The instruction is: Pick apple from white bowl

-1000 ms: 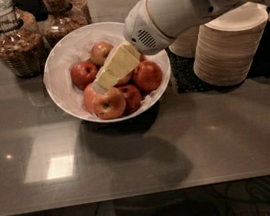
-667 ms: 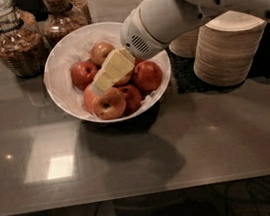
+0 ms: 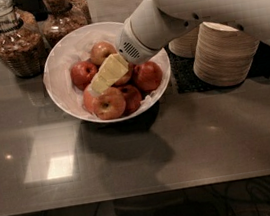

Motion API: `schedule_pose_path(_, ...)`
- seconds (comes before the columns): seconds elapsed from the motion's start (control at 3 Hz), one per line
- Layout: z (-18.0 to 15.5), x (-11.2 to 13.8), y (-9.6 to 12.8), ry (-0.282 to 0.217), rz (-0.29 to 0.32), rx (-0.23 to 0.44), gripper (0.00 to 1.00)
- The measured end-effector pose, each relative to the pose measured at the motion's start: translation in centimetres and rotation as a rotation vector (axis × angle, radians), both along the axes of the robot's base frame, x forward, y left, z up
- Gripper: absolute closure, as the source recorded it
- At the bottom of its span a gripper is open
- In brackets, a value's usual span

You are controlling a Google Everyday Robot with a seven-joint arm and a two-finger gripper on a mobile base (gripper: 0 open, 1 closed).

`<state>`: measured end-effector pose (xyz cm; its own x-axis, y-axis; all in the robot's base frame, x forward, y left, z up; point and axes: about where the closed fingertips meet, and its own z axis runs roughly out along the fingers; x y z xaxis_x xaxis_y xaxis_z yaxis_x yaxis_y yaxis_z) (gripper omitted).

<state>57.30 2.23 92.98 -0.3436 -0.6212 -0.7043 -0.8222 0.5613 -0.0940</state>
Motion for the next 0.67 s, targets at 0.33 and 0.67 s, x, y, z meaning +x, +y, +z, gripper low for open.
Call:
schedule_pose_path(0.33,-1.13,0.85,-0.05,0.027,-0.055,0.006,0.00)
schedule_pose_path(0.67,-1.96,1.31,-0.53,0.039,-0.130,0.004,0.00)
